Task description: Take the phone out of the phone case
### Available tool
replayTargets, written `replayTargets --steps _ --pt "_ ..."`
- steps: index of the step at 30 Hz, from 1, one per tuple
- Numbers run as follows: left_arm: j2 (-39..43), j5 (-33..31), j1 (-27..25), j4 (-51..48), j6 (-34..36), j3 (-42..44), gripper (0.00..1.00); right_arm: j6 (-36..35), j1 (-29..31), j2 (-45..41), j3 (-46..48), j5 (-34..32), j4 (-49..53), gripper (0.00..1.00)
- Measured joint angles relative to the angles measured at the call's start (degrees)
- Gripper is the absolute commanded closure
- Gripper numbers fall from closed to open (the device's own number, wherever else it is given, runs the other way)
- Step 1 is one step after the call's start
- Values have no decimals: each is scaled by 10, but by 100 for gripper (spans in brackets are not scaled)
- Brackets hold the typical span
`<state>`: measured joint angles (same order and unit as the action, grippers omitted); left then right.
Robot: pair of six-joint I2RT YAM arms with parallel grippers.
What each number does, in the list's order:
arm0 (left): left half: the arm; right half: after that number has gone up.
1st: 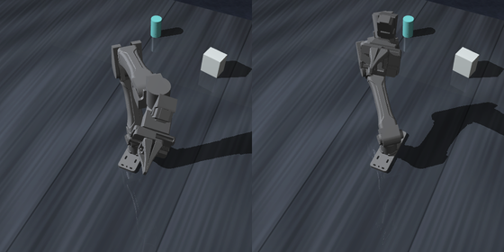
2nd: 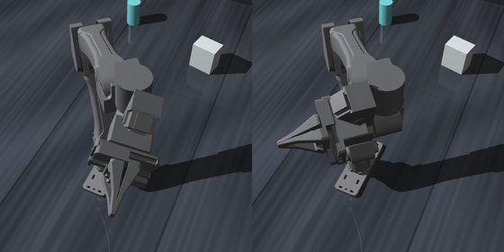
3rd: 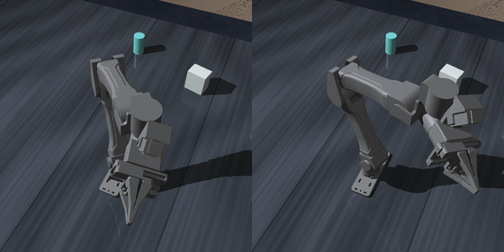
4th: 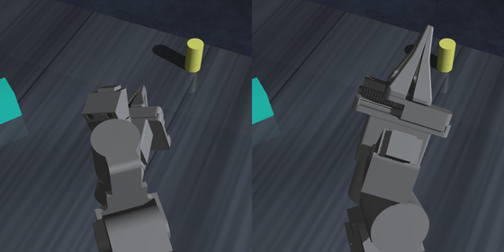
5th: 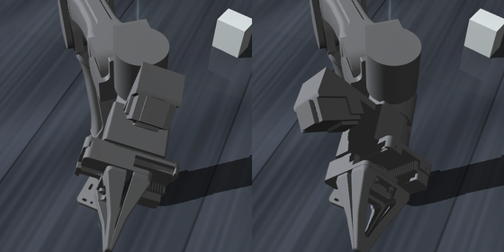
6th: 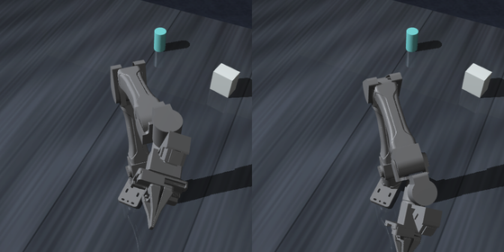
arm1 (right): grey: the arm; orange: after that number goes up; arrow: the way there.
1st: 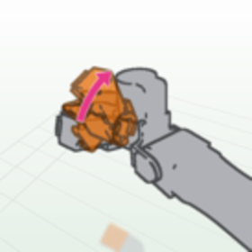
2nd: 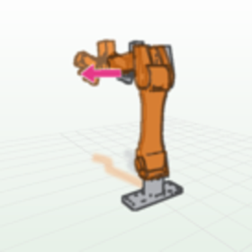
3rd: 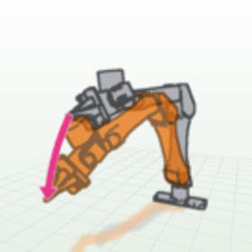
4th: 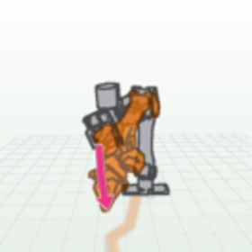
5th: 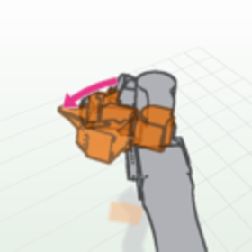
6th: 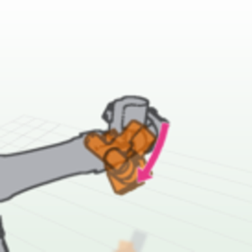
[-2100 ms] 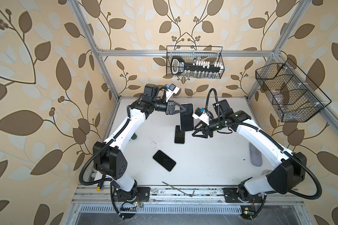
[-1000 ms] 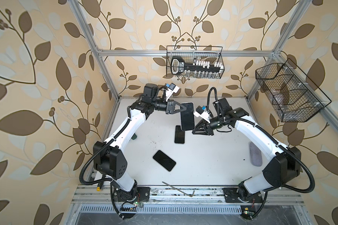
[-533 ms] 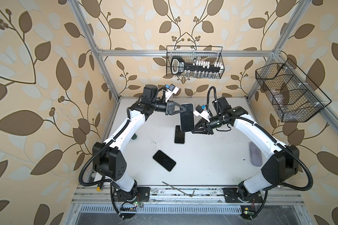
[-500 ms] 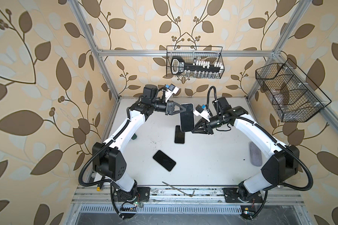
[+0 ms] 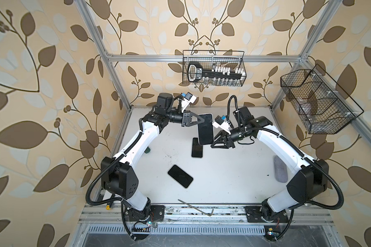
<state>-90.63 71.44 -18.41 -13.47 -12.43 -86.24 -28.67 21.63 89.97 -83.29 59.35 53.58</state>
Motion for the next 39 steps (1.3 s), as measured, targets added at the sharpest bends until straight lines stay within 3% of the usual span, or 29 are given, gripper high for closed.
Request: replayTargets --steps 6,16,27,39 --pt "0 0 0 11 -11 0 100 -9 0 0 0 0 11 74" --pt "0 0 0 13 -17 0 100 -14 0 0 0 0 13 76" --pt "0 0 -2 14 -26 1 100 -19 -3 1 0 0 13 88" --pt "6 2 -3 54 -50 20 100 -26 -3 0 2 0 13 94"
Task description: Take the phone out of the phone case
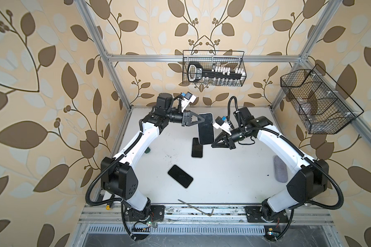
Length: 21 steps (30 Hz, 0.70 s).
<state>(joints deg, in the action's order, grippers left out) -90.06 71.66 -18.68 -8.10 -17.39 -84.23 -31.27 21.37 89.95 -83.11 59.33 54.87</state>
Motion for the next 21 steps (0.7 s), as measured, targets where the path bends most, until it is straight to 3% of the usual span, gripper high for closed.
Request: replayTargets --steps 10,21 --pt "2 5 -13 67 -78 19 100 -14 0 -20 26 9 -7 98" --pt "13 -2 -31 83 -95 19 100 -42 -7 -34 40 28 -10 99"
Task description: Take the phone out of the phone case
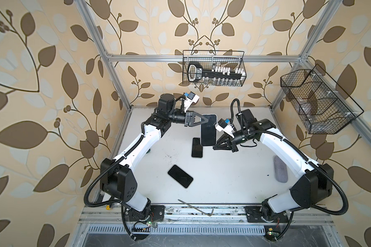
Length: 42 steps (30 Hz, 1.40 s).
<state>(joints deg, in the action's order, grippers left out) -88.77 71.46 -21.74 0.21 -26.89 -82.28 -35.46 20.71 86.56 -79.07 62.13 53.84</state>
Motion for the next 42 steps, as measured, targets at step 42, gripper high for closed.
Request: replayTargets --steps 42 --pt "0 -41 -19 6 9 -3 100 28 -43 -23 78 31 -114 94"
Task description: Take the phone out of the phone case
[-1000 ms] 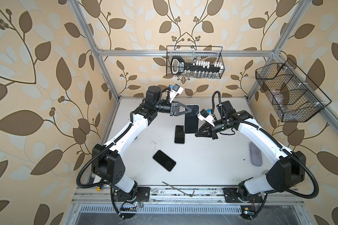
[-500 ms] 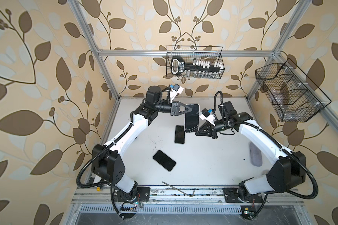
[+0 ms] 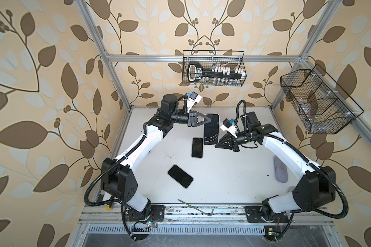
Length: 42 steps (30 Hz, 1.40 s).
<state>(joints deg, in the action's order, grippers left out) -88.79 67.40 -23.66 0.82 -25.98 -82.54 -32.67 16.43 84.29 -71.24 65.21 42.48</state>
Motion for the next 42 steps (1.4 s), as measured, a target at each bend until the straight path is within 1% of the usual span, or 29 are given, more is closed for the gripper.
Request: replayTargets --steps 11,25,34,35,38,42 --pt "-17 10 -8 -11 16 -33 100 22 -19 -19 16 17 -20 94" --pt "-38 12 -8 -21 19 -47 100 59 -27 -31 45 0 -67 91" --pt "-52 26 1 -19 22 -49 100 69 -21 -45 53 -56 -82 90" --pt "-54 51 3 -23 7 -52 100 70 -21 -48 57 -87 -83 90" --pt "-53 104 5 -27 -12 -69 100 72 -33 -47 74 -144 -81 89" --pt "-49 137 5 -23 -22 -80 100 72 -35 -47 82 -181 -79 89"
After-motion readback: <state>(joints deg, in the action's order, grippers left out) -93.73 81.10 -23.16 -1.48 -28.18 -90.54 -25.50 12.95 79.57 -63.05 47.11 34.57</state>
